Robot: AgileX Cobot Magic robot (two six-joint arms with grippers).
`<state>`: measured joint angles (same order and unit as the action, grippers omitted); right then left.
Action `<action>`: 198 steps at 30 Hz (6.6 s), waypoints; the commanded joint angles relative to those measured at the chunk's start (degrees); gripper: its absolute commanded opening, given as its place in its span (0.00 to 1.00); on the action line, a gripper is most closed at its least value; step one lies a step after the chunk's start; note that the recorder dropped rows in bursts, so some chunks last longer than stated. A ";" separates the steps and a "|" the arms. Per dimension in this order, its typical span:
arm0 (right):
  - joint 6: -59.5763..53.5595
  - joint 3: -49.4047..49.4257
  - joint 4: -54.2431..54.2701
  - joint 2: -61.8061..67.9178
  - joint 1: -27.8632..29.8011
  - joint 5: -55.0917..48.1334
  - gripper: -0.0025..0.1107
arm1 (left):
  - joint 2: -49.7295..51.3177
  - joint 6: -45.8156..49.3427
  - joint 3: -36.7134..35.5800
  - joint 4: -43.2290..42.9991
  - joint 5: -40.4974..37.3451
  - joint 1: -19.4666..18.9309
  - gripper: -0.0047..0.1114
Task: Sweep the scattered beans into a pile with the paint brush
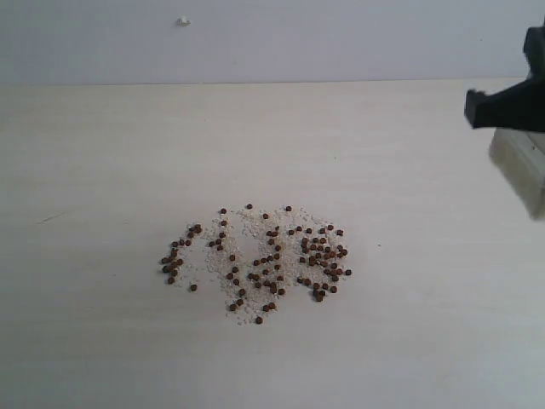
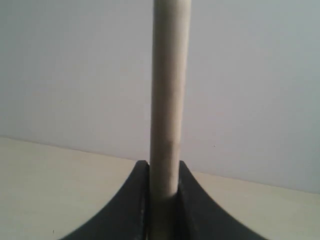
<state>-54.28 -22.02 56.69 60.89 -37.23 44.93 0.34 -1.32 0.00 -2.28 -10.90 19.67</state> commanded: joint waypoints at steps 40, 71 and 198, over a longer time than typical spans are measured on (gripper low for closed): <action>13.17 -18.19 2.53 45.67 -11.60 12.39 0.02 | -0.34 -0.46 0.00 0.53 0.16 0.25 0.04; 33.13 -17.76 -13.04 42.55 -13.44 12.83 0.02 | -0.34 -0.46 0.00 0.53 0.16 0.25 0.04; 44.81 -20.61 -59.16 48.02 1.04 15.14 0.02 | -0.34 -0.46 0.00 0.53 0.16 0.25 0.04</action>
<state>-6.74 -41.26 -3.52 108.99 -36.36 59.54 0.34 -1.45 0.00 -2.28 -11.00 19.67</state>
